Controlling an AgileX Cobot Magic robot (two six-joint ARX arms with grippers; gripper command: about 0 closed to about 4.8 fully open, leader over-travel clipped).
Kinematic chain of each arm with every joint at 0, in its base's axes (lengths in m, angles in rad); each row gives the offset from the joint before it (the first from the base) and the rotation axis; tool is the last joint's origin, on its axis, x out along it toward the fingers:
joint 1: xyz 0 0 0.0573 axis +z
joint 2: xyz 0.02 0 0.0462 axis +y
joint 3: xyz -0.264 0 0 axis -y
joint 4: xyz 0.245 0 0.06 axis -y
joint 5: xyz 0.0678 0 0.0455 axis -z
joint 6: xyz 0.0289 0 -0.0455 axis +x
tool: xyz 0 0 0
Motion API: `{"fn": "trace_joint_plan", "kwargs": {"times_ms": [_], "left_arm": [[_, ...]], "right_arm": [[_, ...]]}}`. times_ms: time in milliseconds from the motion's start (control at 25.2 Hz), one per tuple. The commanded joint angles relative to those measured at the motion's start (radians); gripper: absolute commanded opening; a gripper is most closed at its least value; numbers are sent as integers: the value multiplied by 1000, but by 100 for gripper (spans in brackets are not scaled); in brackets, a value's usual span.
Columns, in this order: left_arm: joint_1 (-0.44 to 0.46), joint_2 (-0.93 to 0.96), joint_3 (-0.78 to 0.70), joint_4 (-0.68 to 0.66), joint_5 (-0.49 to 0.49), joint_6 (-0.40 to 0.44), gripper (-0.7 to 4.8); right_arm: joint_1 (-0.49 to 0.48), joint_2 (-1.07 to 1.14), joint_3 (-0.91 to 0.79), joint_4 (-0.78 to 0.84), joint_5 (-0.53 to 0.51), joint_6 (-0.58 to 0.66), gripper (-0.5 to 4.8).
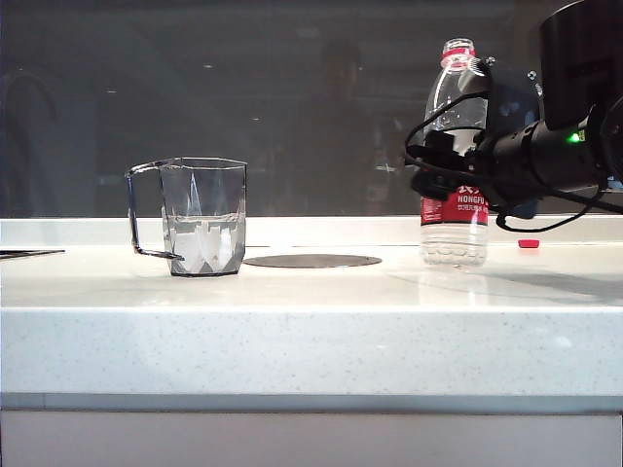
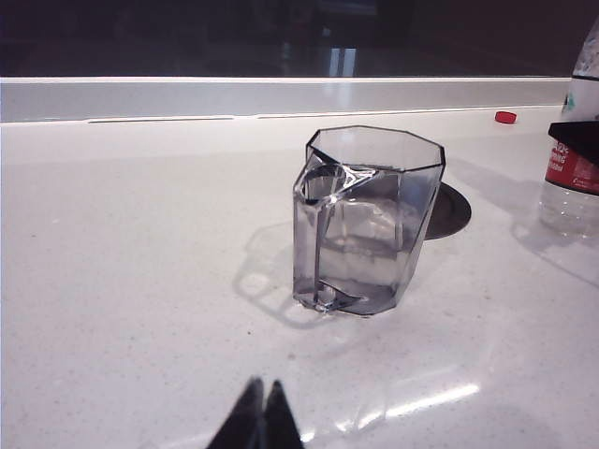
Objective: Pick up the mineral water bottle on the table and pour water into the mug until it's half full.
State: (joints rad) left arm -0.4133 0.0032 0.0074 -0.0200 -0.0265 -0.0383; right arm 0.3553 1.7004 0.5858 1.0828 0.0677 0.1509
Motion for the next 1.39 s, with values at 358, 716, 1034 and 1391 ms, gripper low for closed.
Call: {"fn": "trace_joint_plan", "kwargs": {"times_ms": [358,716,1034,1391], "left_arm": [[2,0,3,6,5,2,-4],[76,0,3,6,5,2,-4],[216,0,3,6,5,2,-4],[337,0,3,6,5,2,-4]], "right_arm": [[2,-22,-137,120,-30,44,479],[25,-143,-327,263,-30,68,479],[79,-368,-460,261,-18,80,479],[82,-653,-527,188,-203,156,49]]}}
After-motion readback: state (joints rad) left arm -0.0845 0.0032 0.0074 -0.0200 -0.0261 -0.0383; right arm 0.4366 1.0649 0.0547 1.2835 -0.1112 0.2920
